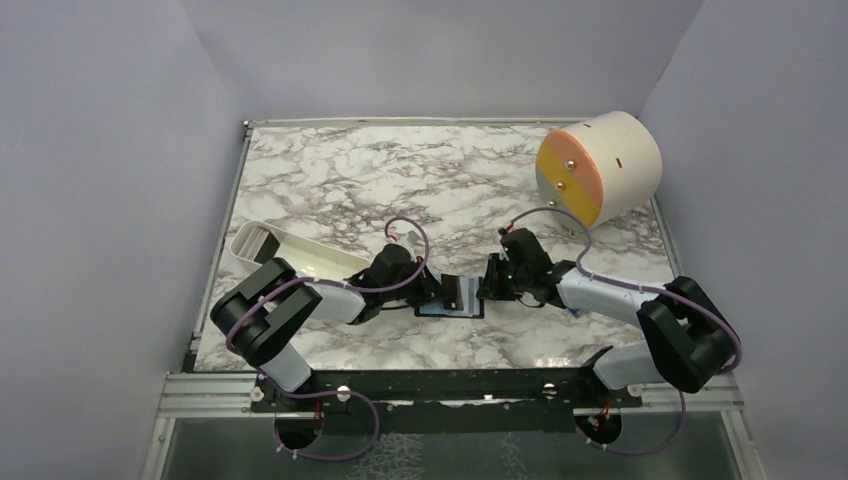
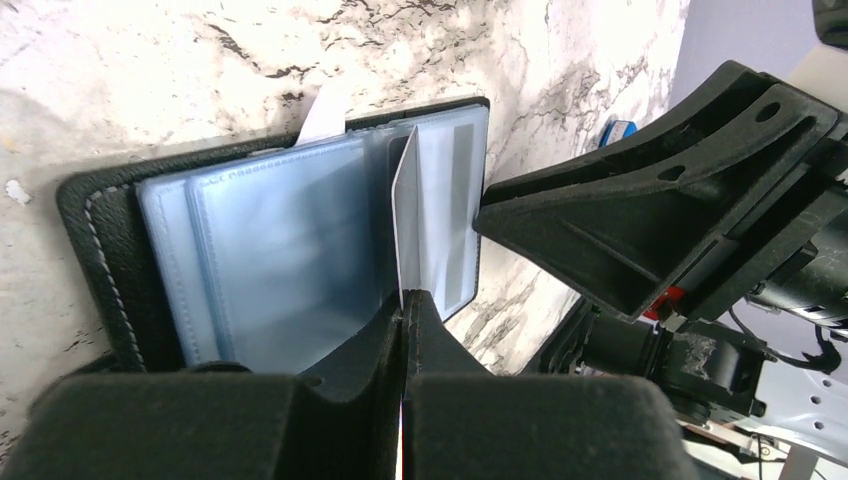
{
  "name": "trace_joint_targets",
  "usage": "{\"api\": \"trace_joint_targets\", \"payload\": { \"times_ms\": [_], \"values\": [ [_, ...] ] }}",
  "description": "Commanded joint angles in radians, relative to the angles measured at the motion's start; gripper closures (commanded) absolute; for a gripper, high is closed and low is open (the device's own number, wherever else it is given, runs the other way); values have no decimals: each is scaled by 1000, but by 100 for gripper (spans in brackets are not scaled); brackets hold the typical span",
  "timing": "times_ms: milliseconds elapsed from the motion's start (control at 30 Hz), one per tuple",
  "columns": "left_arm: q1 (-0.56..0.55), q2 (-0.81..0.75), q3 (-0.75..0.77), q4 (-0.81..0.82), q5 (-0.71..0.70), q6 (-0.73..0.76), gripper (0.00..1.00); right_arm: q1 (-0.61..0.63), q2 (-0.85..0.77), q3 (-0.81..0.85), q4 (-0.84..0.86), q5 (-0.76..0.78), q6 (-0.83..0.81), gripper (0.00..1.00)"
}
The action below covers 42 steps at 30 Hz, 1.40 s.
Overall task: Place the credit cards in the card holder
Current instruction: Insert the credit card into the card holder.
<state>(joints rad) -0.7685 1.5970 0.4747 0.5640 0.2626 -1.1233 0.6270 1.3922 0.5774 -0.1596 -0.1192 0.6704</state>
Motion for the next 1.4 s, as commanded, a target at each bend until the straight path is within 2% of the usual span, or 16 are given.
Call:
{"api": "trace_joint_targets", "payload": {
  "times_ms": [0, 133, 267, 433, 467, 533, 667, 1367],
  "values": [
    [-19, 24, 11, -9, -46, 10, 100, 5, -9, -44, 48, -104, 71, 79],
    [-23, 42, 26, -7, -19, 15, 99, 5, -12, -49, 52, -98, 80, 79],
    [-22, 11, 6, -10, -29, 26, 82, 5, -25, -38, 30, -67, 66, 79],
    [-18, 0, 20, -58, -28, 63, 70, 5, -26, -25, 13, -41, 46, 79],
    [-18, 1, 24, -66, -28, 67, 73, 5, -24, -26, 14, -37, 45, 79],
    [-18, 1, 22, -70, -28, 69, 86, 5, -25, -28, 12, -30, 41, 79],
    [-18, 0, 19, -76, -17, 72, 100, 5, -27, -26, 6, -17, 33, 79],
    [31, 41, 50, -172, 130, 140, 100, 5, -18, 5, -15, 26, 2, 79]
  ]
}}
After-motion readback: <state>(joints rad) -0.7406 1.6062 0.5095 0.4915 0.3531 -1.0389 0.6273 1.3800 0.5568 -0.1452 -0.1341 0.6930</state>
